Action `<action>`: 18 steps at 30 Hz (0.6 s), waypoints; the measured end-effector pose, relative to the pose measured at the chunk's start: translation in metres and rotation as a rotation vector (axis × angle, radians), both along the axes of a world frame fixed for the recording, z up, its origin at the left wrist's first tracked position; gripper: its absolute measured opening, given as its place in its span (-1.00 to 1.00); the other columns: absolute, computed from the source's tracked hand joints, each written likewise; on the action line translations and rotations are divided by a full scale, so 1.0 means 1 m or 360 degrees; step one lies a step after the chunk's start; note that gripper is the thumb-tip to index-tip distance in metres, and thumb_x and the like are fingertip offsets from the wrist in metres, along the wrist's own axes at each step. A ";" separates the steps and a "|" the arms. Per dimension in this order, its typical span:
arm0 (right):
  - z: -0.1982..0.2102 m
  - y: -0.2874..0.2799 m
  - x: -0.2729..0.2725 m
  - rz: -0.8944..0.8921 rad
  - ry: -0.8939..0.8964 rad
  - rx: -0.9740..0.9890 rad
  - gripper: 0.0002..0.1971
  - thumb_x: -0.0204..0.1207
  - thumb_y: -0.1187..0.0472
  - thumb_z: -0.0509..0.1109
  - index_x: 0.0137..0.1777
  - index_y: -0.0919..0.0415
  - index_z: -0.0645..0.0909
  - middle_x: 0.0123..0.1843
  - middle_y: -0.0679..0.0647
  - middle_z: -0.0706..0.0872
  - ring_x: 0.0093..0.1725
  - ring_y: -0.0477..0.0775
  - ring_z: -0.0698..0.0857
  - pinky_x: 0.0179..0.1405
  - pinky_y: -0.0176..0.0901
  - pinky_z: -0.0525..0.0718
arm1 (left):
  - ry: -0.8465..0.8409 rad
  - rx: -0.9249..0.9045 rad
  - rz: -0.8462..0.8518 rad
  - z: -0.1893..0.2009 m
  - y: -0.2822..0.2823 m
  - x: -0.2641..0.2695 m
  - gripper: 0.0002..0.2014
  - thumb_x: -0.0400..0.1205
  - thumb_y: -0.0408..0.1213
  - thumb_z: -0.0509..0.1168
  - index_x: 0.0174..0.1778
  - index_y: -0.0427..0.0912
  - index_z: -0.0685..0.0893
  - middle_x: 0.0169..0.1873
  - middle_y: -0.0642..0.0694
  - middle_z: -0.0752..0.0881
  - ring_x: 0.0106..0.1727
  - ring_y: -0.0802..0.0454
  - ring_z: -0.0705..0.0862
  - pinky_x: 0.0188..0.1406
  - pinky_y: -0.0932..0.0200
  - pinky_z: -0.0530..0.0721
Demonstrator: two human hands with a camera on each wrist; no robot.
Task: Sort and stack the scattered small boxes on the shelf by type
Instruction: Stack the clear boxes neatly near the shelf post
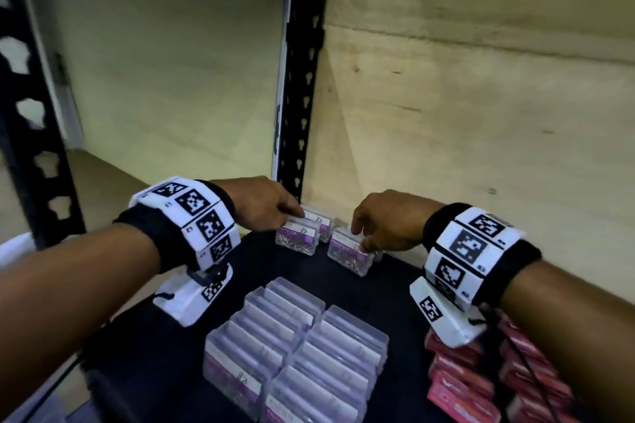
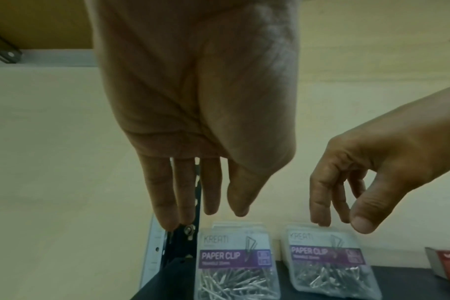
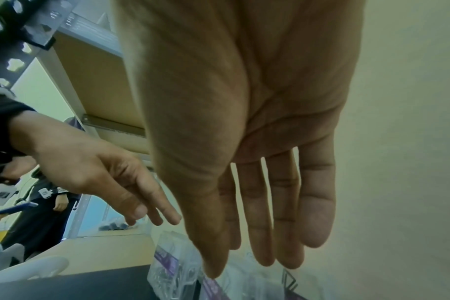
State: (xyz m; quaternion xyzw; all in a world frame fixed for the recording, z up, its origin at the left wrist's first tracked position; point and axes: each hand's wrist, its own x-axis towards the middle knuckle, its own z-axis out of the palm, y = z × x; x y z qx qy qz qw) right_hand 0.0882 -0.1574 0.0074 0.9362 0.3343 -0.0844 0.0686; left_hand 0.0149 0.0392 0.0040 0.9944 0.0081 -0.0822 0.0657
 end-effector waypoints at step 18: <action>-0.002 0.000 0.004 0.0032 0.0140 0.0038 -0.64 0.51 0.01 0.54 0.31 -0.10 0.66 0.21 -0.07 0.76 0.15 -0.01 0.70 0.20 -0.11 0.63 | 0.0083 -0.0074 -0.0064 -0.011 0.001 0.015 -0.67 0.76 -0.04 0.16 0.45 0.26 0.56 0.46 0.12 0.55 0.39 0.11 0.50 0.27 0.26 0.38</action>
